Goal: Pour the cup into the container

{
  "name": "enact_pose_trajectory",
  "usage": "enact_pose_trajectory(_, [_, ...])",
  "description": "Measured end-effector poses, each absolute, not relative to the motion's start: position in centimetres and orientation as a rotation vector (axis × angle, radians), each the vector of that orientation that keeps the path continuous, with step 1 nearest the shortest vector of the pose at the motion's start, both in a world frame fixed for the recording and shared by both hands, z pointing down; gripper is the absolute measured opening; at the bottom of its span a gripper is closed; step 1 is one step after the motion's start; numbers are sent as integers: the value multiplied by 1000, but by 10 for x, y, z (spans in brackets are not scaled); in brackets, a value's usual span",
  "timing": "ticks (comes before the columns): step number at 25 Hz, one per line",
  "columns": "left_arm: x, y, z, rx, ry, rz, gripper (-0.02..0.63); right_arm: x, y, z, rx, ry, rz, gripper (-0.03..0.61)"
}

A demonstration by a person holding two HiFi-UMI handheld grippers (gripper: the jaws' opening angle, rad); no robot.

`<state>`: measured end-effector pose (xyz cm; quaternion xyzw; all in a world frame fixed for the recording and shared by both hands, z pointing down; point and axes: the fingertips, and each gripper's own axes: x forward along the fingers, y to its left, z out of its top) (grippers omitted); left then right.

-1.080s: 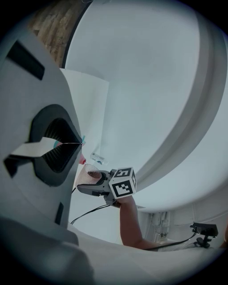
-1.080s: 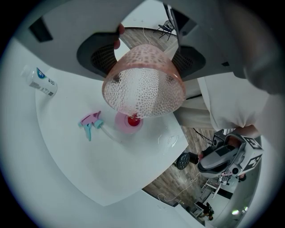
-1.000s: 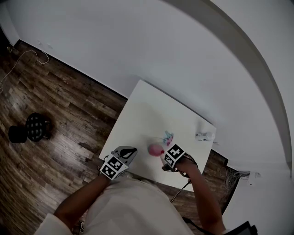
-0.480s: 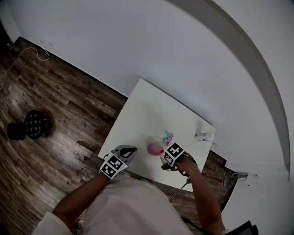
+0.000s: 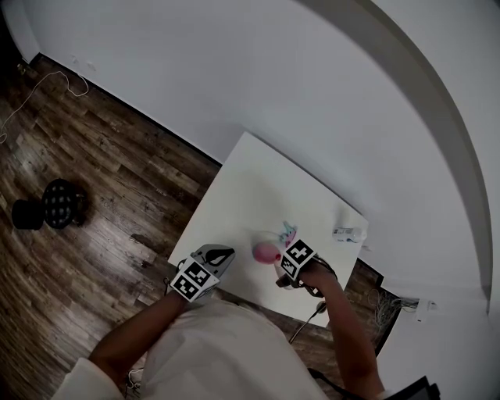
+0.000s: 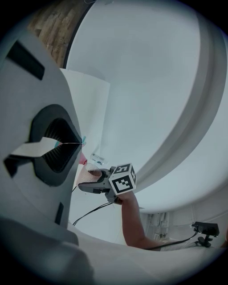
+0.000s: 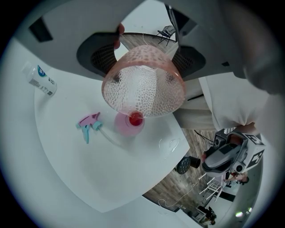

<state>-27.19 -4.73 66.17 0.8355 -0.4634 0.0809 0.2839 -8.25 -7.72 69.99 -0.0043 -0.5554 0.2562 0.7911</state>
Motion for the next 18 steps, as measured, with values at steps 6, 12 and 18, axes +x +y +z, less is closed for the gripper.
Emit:
enact_pose_trajectory(6, [-274,-46,664,2225,-1255,201,14,-82,-73,698,-33,-1170,549,367])
enact_pose_trajectory(12, [-277,-46,663,2218,-1271,191,14,-81,-73,696,-51,-1137,551,367])
enact_pose_trajectory(18, [-277,-44,664,2207,-1284,182,14,-78,-76,695,-60,-1110,551,367])
